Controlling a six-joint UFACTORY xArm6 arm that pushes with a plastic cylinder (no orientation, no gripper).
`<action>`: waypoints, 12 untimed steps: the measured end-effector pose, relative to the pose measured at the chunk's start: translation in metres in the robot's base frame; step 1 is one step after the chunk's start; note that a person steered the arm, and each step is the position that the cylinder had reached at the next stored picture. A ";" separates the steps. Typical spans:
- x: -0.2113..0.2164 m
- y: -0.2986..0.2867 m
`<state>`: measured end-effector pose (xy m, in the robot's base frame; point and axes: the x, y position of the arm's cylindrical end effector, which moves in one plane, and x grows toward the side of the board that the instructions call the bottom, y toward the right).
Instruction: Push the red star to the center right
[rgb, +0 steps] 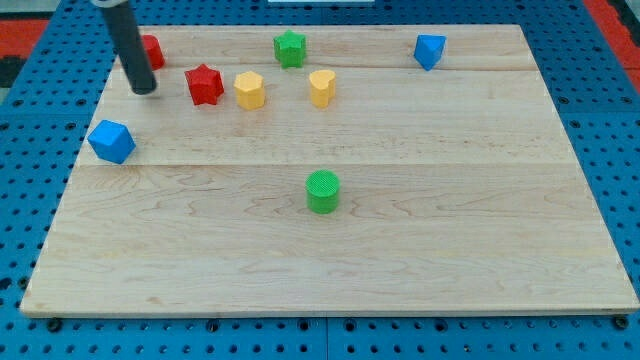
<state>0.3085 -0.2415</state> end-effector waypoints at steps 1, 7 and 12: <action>-0.020 0.038; 0.105 0.272; 0.119 0.406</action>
